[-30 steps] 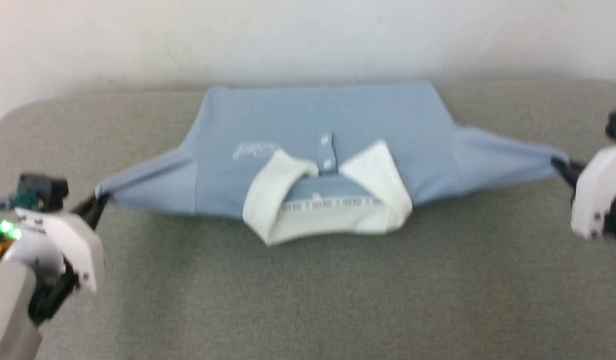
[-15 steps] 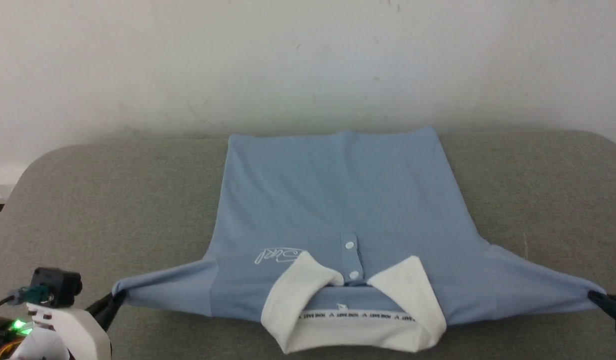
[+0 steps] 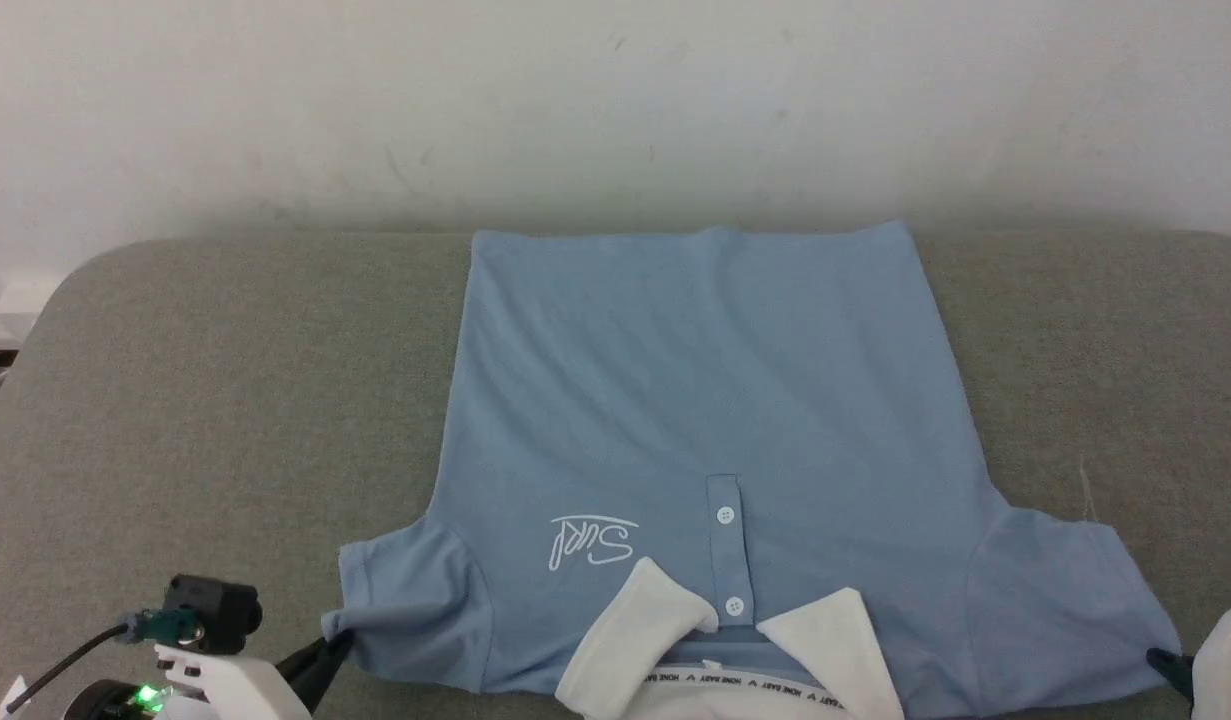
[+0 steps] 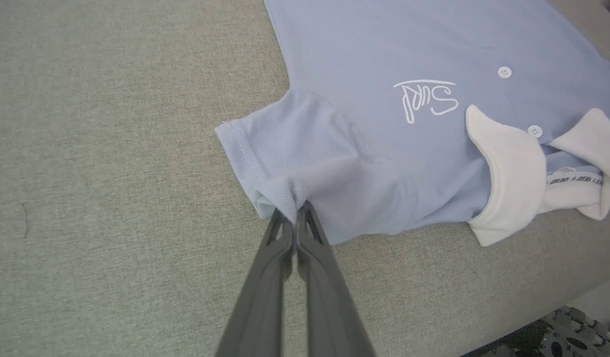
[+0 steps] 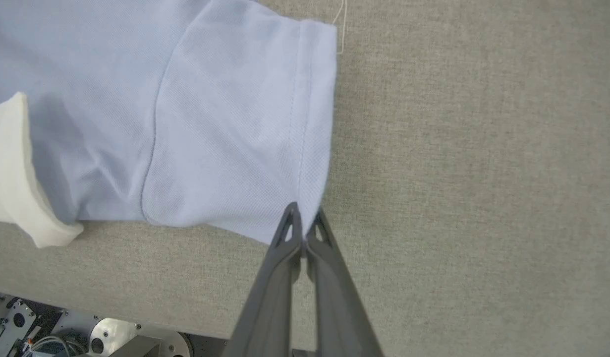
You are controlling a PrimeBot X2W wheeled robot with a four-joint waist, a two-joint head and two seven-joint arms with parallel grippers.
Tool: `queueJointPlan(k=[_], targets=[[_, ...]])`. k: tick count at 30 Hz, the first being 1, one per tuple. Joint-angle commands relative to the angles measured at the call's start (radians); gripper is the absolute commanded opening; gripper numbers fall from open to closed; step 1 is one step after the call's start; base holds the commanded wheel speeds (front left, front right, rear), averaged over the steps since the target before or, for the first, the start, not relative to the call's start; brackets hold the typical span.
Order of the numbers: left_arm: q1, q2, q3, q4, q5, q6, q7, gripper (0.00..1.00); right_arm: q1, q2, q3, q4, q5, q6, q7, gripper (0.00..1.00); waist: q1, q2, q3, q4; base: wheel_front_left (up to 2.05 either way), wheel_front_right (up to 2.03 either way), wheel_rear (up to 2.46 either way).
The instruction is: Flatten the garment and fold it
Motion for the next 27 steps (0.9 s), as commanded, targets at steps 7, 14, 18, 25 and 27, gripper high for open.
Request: queueJointPlan(k=[7,14,18,25,27], targets=[[-0.041,-0.037,-0.002,-0.064,-0.011,0.028,0.000,0.00,-0.118,-0.003,0.006,-0.010,-0.004,-0.002,-0.059,1.00,0.0000,0.0000,0.093,0.062,0.00,0.00,0.00],[-0.035,-0.058,-0.013,-0.217,-0.002,0.079,0.021,0.00,-0.358,-0.032,0.037,-0.017,-0.026,-0.002,-0.042,1.00,0.0000,0.0000,0.233,0.148,0.00,0.00,0.00],[-0.052,-0.088,-0.029,-0.287,0.024,0.096,0.002,0.00,-0.547,-0.047,0.041,0.050,-0.044,-0.002,0.002,1.00,0.0000,0.0000,0.338,0.215,0.00,0.00,0.00],[-0.104,-0.163,-0.075,-0.329,0.076,0.101,-0.052,0.00,-0.852,-0.099,0.059,0.242,-0.137,-0.002,0.077,1.00,0.0000,0.0000,0.482,0.325,0.00,0.00,0.00],[-0.122,-0.190,-0.094,-0.334,0.089,0.098,-0.068,0.00,-0.921,-0.118,0.055,0.302,-0.173,-0.002,0.091,1.00,0.0000,0.0000,0.511,0.354,0.00,0.00,0.00]])
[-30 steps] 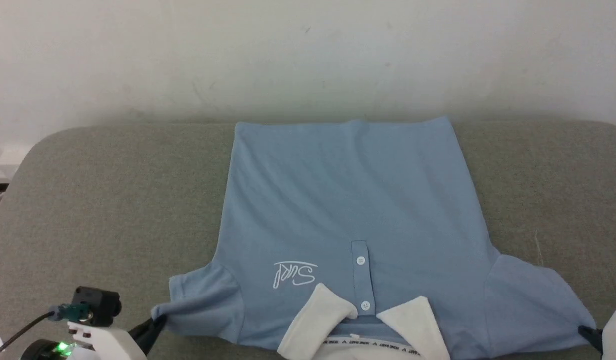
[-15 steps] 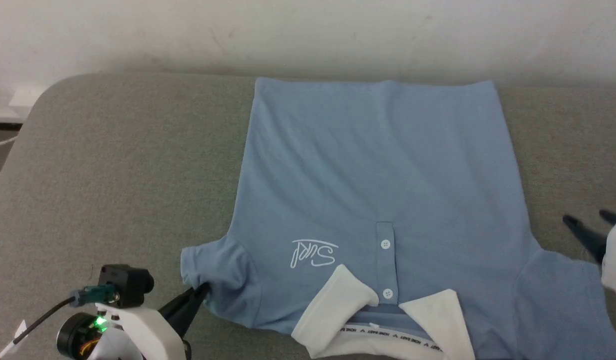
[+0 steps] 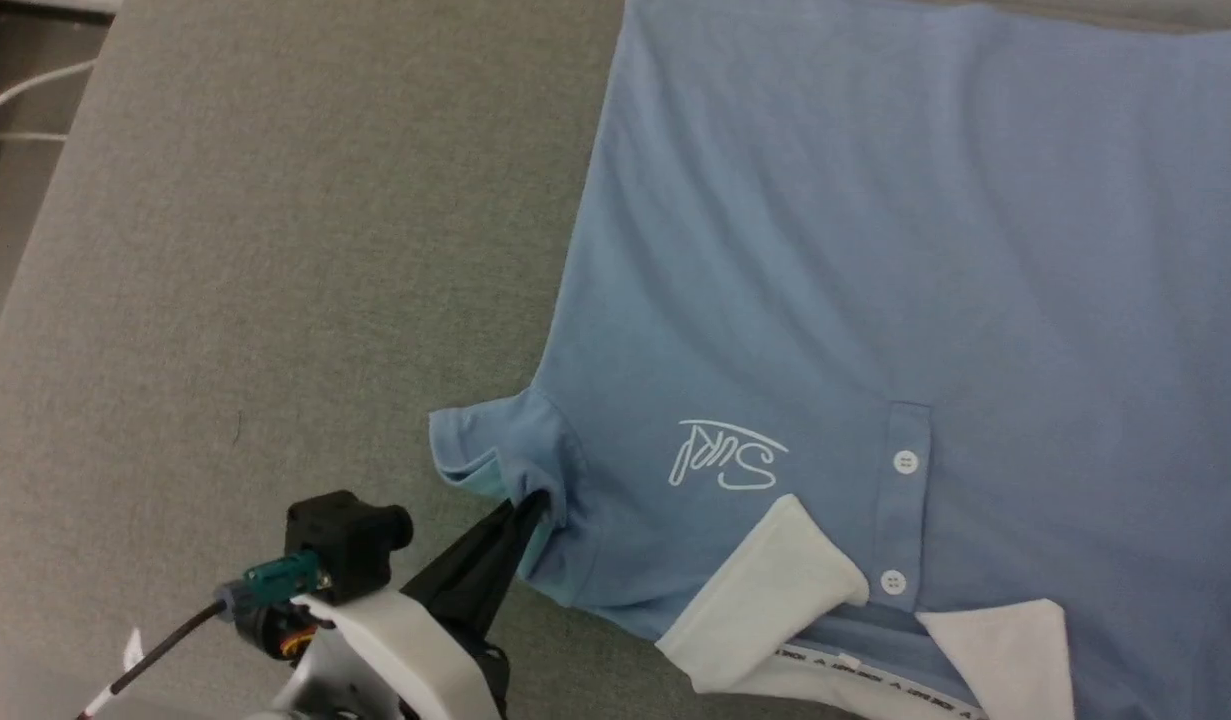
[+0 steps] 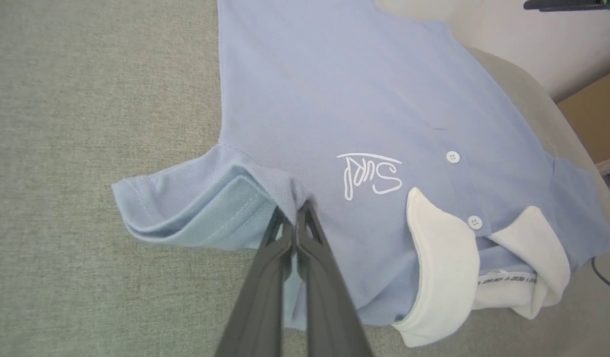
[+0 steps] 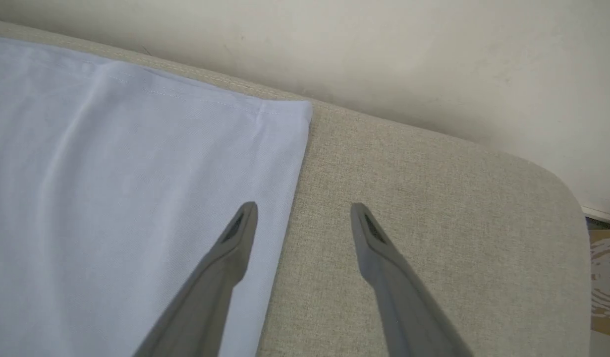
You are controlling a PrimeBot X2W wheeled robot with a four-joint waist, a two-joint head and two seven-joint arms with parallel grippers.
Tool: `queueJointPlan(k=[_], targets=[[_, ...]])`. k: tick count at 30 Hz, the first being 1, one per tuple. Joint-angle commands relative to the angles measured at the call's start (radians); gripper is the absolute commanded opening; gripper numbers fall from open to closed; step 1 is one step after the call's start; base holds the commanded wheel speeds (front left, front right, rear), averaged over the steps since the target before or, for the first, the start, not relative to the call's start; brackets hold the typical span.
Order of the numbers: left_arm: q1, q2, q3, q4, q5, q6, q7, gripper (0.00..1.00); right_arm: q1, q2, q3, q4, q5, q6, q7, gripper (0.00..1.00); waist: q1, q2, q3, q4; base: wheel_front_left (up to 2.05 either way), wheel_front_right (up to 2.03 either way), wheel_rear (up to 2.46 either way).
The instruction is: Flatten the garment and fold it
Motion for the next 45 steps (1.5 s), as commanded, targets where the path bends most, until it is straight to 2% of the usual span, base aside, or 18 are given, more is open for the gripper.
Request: queueJointPlan(k=[1,9,13,18,19,21,23,25,29,34,40,45], targets=[[-0.019,-0.018,-0.013,-0.006,0.009,-0.003,-0.011,0.00,-0.035,-0.013,-0.008,0.026,-0.022,-0.001,0.007,1.00,-0.0005,0.0000,0.146,0.147,0.00,0.00,0.00],[-0.050,-0.082,-0.063,-0.006,0.030,-0.023,-0.056,0.00,-0.200,-0.031,-0.045,0.205,-0.166,-0.001,0.020,1.00,-0.0005,0.0000,0.211,0.200,0.00,0.00,0.00],[-0.060,-0.096,-0.080,0.003,0.033,-0.035,-0.065,0.00,-0.226,-0.057,-0.060,0.264,-0.247,-0.001,0.020,1.00,-0.0005,0.0000,0.229,0.216,0.00,0.00,0.00],[-0.069,-0.103,-0.085,0.020,0.031,-0.043,-0.076,0.00,-0.231,-0.059,-0.068,0.312,-0.272,-0.001,0.010,1.00,-0.0005,0.0000,0.241,0.221,0.00,0.00,0.00],[-0.071,-0.103,-0.084,0.025,0.031,-0.044,-0.078,0.00,-0.226,-0.058,-0.063,0.319,-0.272,-0.001,0.012,0.86,-0.0005,0.0000,0.241,0.219,0.00,0.00,0.00],[-0.073,-0.103,-0.083,0.033,0.031,-0.044,-0.079,0.00,-0.206,-0.065,-0.028,0.327,-0.269,-0.001,0.011,0.00,-0.0005,0.0000,0.233,0.213,0.00,0.00,0.00],[-0.076,-0.100,-0.083,0.040,0.032,-0.045,-0.078,0.00,-0.181,-0.089,0.018,0.331,-0.264,-0.001,0.007,0.00,-0.0005,0.0000,0.219,0.202,0.00,0.00,0.00],[-0.076,-0.097,-0.082,0.046,0.032,-0.044,-0.079,0.00,-0.171,-0.097,0.022,0.342,-0.247,-0.001,-0.010,0.00,-0.0005,0.0000,0.198,0.188,0.00,0.00,0.00],[-0.071,-0.089,-0.074,0.059,0.034,-0.033,-0.078,0.00,-0.141,-0.083,0.034,0.367,-0.217,-0.001,-0.043,0.00,-0.0005,0.0000,0.136,0.143,0.00,0.00,0.00],[-0.048,-0.073,-0.061,0.075,0.026,-0.014,-0.067,0.00,-0.053,-0.069,0.101,0.383,-0.158,-0.001,-0.071,0.00,-0.0005,0.0000,0.028,0.060,0.00,0.00,0.00],[-0.020,-0.030,-0.041,0.104,0.056,0.020,-0.066,0.00,0.059,-0.068,0.153,0.358,-0.078,-0.001,-0.074,0.00,-0.0005,0.0000,-0.082,-0.033,0.00,0.00,0.00],[0.040,-0.034,-0.033,0.119,0.039,0.055,-0.073,0.00,0.202,-0.087,0.164,0.289,0.018,-0.001,-0.078,0.00,-0.0005,0.0000,-0.183,-0.102,0.00,0.00,0.00]])
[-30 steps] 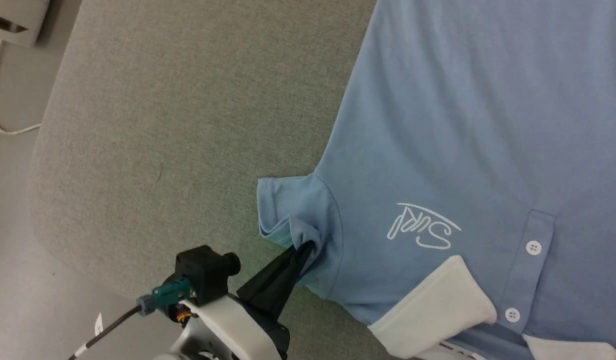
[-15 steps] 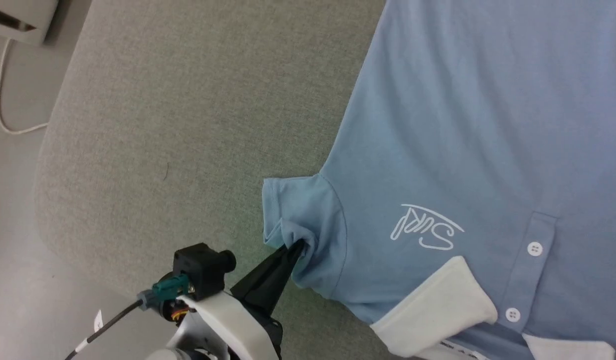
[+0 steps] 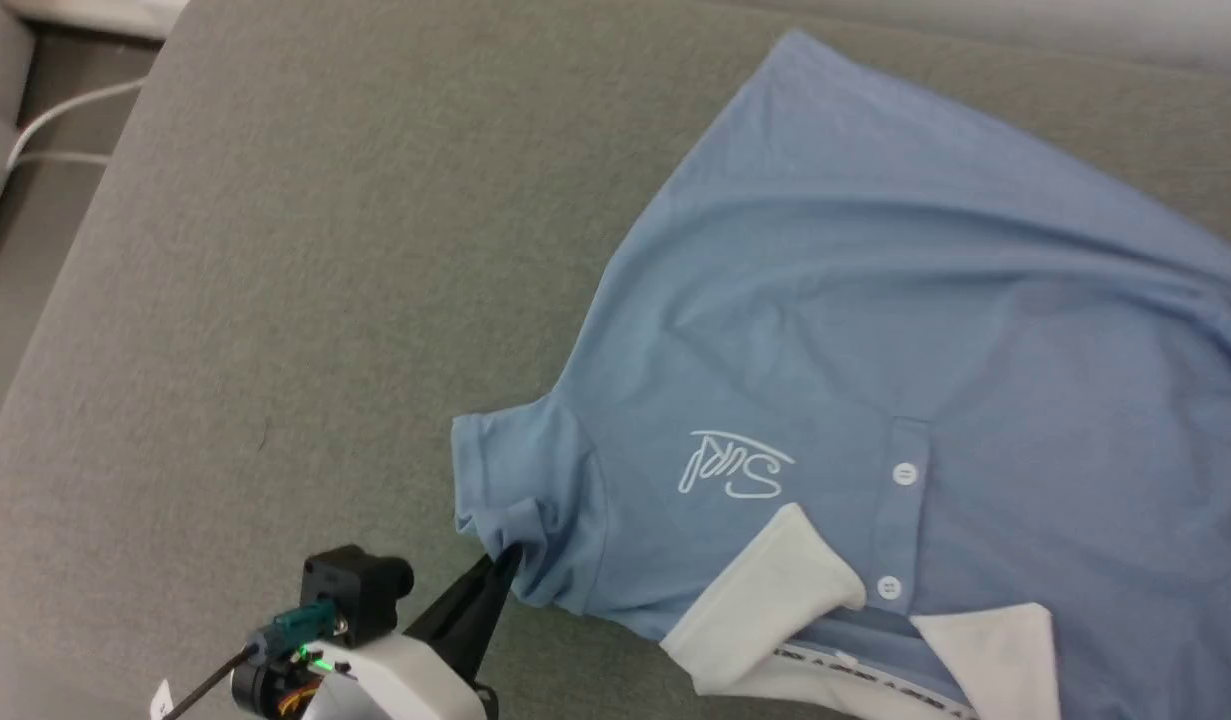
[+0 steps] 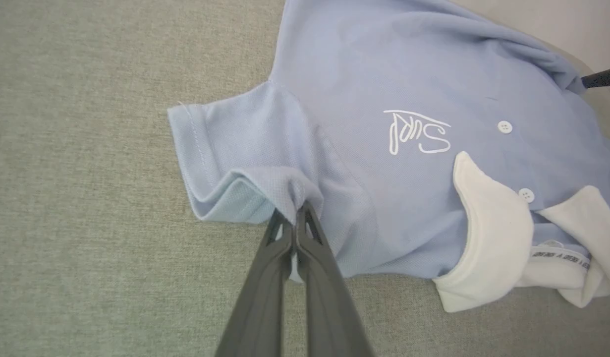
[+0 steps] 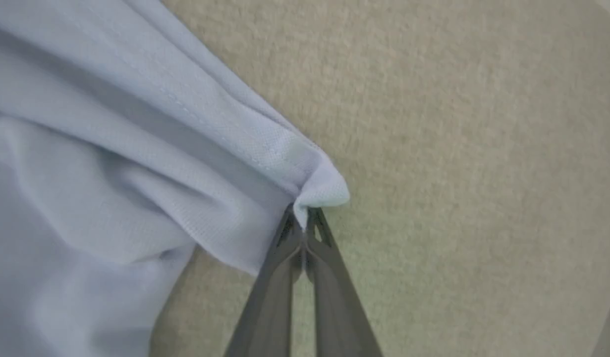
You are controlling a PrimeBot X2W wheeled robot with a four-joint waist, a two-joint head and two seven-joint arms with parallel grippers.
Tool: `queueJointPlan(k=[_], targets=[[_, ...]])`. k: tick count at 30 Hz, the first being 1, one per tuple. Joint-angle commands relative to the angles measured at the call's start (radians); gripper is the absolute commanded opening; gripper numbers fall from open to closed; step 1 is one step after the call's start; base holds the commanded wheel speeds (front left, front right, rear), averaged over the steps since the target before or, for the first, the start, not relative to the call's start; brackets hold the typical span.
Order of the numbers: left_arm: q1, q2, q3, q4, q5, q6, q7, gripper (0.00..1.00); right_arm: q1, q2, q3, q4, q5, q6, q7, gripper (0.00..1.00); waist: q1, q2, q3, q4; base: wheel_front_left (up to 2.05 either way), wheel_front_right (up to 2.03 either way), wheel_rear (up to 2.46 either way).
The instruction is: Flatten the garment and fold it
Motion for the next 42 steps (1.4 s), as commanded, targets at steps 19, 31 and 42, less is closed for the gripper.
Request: queueJointPlan(k=[19,31,42], targets=[[0.140,0.055,0.053,-0.009,-0.033,0.068,-0.019,0.00,0.758,0.147,-0.345,-0.650,0.085,-0.001,0.218,0.00,0.0002,0.0000,-0.269,-0.230,0.00,0.00,0.00],[0.111,0.046,0.051,-0.001,-0.034,0.063,-0.025,0.00,0.847,0.248,-0.354,-0.710,0.037,-0.001,0.239,0.24,0.0002,0.0000,-0.240,-0.210,0.00,0.00,0.00],[0.075,0.035,0.030,-0.018,-0.022,0.057,-0.017,0.00,0.544,0.179,-0.198,-0.750,0.095,-0.001,0.220,1.00,0.0002,0.0000,-0.168,-0.142,0.00,0.00,0.00]])
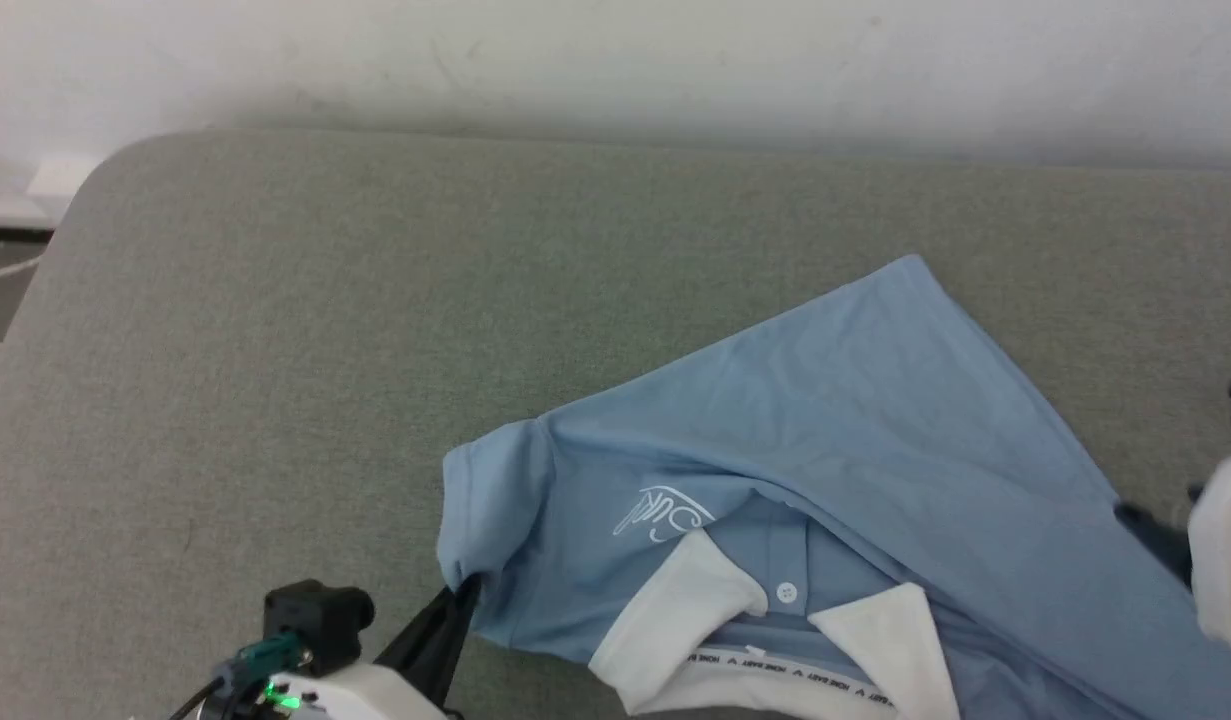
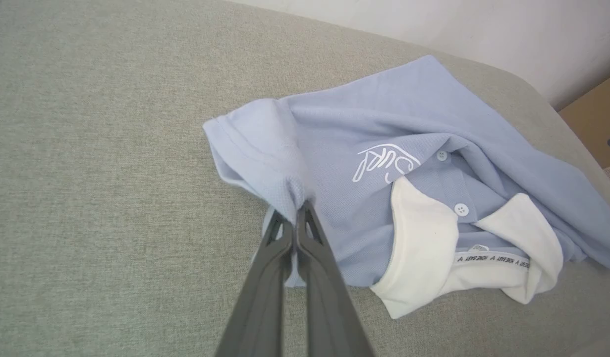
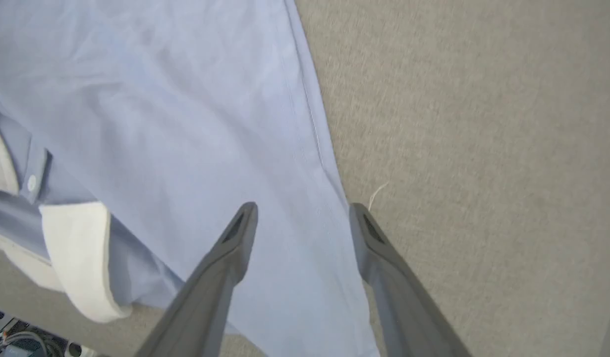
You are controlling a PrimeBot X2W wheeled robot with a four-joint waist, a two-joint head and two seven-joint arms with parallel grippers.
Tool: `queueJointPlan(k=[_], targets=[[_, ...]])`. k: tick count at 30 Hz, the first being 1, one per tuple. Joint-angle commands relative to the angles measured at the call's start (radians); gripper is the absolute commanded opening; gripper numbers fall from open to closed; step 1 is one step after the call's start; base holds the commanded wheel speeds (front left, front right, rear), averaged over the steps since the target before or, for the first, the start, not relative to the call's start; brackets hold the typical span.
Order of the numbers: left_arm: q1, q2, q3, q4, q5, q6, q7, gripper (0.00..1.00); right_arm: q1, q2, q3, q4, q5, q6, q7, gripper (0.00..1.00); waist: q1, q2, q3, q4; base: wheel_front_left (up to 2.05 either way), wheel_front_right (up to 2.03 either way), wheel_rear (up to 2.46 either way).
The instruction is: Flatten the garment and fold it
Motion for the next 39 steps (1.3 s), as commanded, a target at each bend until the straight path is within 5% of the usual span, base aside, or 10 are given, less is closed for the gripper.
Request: queueJointPlan(k=[1,16,30,31,39], targets=[[-0.023,-0.008,-0.006,-0.005,0.011,-0.009,-0.001,0.00,-0.053,-0.003,0.018,0.002,0.001,-0.001,-0.003,1.00,-0.0001,0.0000,0.043,0.041,0.00,0.00,0.00],[-0.175,-0.104,-0.083,0.030,0.053,-0.063,-0.027,0.00,-0.665,-0.048,0.312,0.387,-0.118,-0.001,0.008,1.00,-0.0001,0.0000,0.298,0.222,0.00,0.00,0.00],[-0.211,-0.150,-0.114,0.076,0.049,-0.083,-0.048,0.00,-0.734,-0.106,0.459,0.642,-0.104,-0.001,0.006,0.95,-0.0001,0.0000,0.328,0.279,0.00,0.00,0.00],[-0.212,-0.151,-0.114,0.078,0.049,-0.083,-0.049,0.00,-0.725,-0.112,0.474,0.646,-0.091,-0.001,0.011,0.04,-0.0001,0.0000,0.327,0.280,0.00,0.00,0.00],[-0.207,-0.133,-0.095,0.092,0.044,-0.074,-0.056,0.00,-0.724,-0.131,0.515,0.650,-0.037,-0.001,-0.088,0.00,-0.0001,0.0000,0.268,0.241,0.00,0.00,0.00]])
